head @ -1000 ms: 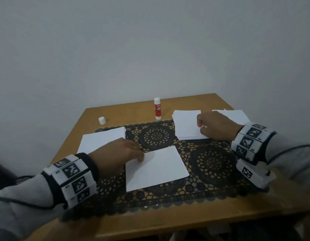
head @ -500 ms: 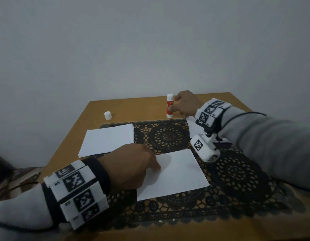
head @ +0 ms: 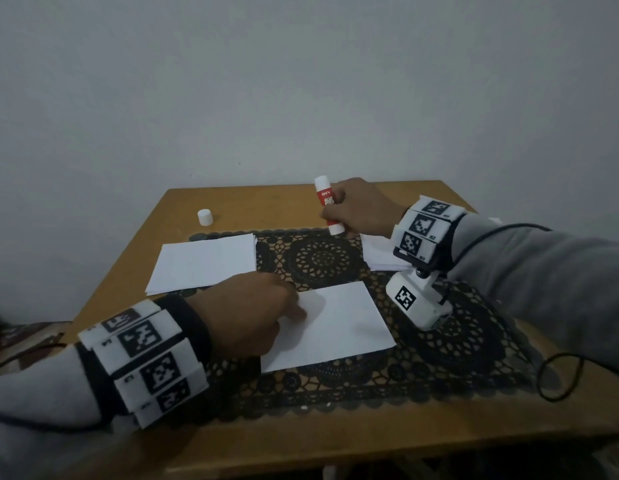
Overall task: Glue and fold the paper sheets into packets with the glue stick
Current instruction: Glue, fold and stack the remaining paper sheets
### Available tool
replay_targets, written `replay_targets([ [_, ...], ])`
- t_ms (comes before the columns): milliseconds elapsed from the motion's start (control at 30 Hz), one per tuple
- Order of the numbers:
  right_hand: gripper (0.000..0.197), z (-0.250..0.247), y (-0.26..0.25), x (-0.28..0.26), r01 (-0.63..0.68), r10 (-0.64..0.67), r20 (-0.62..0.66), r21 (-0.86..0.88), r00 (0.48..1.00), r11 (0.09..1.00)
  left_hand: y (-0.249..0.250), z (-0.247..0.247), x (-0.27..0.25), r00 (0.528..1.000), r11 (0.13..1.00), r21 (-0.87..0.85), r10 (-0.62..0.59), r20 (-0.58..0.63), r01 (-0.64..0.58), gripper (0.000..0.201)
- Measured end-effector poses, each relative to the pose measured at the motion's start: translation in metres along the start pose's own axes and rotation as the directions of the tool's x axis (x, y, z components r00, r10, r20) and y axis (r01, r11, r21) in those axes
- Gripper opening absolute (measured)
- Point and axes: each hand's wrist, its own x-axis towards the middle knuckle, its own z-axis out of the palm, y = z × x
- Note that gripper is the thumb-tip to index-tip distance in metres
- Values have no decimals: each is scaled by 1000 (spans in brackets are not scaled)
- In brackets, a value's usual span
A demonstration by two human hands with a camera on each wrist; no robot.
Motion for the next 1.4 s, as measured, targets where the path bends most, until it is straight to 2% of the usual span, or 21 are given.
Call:
replay_targets([
  [67,19,-7,-5,-18,5,-6,48,10,999,1000,2,1,-4,1000,1000,-10,-14,20,14,60],
  [133,18,-15,-8,-36,68,-67,83,-9,994,998,1,3,-6,999,999,-30,-32,30,33,60],
  [200,15,-22,-9,-55,147,-145,90,-18,985,989,0,5,-8,997,995,-68,-64,37,67,56],
  [267,15,-22,-7,-70,156,-156,64,8,986,988,2,7,-11,996,994,-81,-75,38,78,51],
  [467,23,-6,-9,-85,167,-167,-1,-29,986,985,32,15,-23,984,973,194,-144,102,122,63],
  [567,23,10,-22,-84,189,-186,46,-53,981,981,43,16,-23,979,967,223,-155,130,124,66],
  [700,20,36,-42,-77,242,-234,97,-73,967,968,41,12,-21,991,961,262,-115,70,93,57],
  [833,15,56,-57,-73,284,-274,163,-44,948,958,43,17,-19,983,963,253,-128,128,92,62],
  [933,14,61,-60,-73,296,-281,178,-64,943,953,41,18,-17,984,960,264,-128,124,92,64],
  [1100,31,55,-59,-73,284,-257,184,-137,949,949,39,18,-18,993,955,289,-93,78,66,58],
  [1233,19,47,-50,-75,249,-225,154,-155,962,956,39,16,-19,994,946,319,-88,59,64,56],
  [1400,18,35,-38,-80,208,-189,130,-156,973,966,37,14,-20,997,953,296,-74,36,61,48],
])
